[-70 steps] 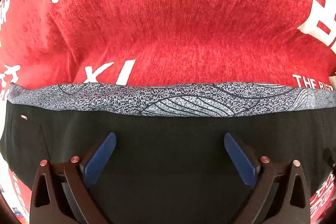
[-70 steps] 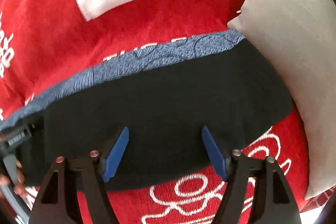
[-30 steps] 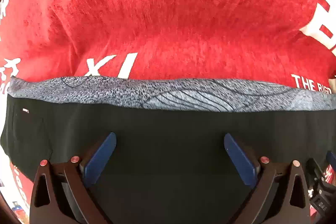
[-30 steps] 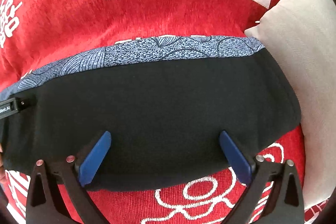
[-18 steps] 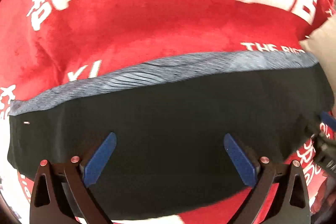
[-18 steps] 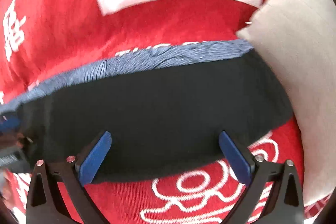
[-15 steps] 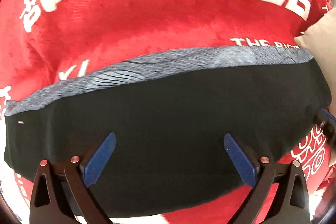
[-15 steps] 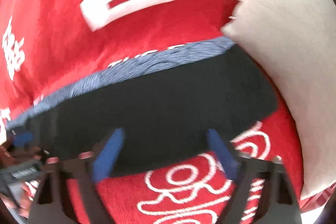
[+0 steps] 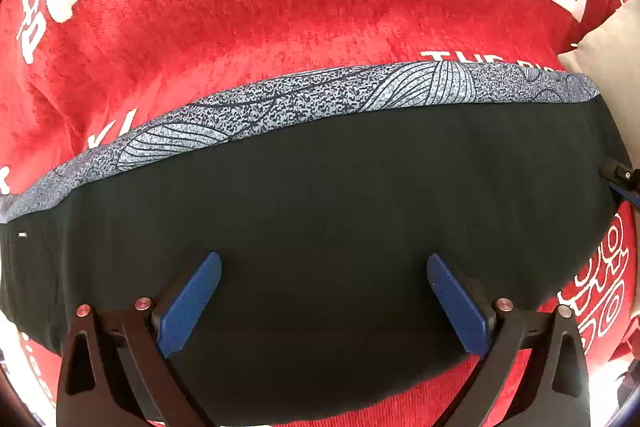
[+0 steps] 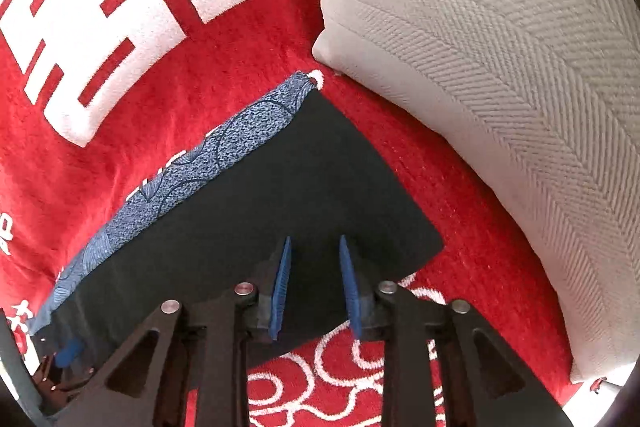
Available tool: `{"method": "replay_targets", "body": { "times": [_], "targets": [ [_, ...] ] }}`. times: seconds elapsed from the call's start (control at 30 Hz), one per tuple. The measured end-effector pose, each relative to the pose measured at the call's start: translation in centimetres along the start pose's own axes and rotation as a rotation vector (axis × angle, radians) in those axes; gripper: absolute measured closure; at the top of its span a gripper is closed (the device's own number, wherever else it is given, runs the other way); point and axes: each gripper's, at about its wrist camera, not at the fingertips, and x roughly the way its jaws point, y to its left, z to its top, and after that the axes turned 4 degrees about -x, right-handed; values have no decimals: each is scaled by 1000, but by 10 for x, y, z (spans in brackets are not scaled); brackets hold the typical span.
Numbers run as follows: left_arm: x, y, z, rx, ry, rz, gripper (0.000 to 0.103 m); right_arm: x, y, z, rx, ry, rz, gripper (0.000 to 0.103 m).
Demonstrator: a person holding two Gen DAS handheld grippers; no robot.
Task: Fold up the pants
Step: 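Grasp the folded pants end with the right gripper and lift it toward the pillow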
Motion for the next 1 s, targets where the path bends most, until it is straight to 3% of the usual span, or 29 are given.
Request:
{"method": "replay_targets", "body": {
  "times": [0.17,0.23,0.4,0.5,0.63,0.83,0.9,1.0],
  "targets": [
    [0,-2,-2,-2,-7,2,0,-15,0,-7,13,24,77,70],
    [-1,-4,-4,-1,-10,0,0,-21,-1,-18,37,45,124,53],
    [-2,-2,-7,1,-8,-7,0,-30,3,-43,59,56,219,47],
    [0,2,-4,2,-6,-9,0,-35,7,-51,70,55,282,34],
    [-1,2,-4,0,-7,-9,0,-43,10,-57,101,87,384,25],
    [1,0,-3,0,-9,-9,0,-50,26,-66,33,111,433,24],
    [1,0,-2,0,-10,-9,0,-52,30,-69,13,97,394,23],
    [1,0,-2,-2,-9,-7,0,-51,32,-72,4,117,418,23]
  ]
}}
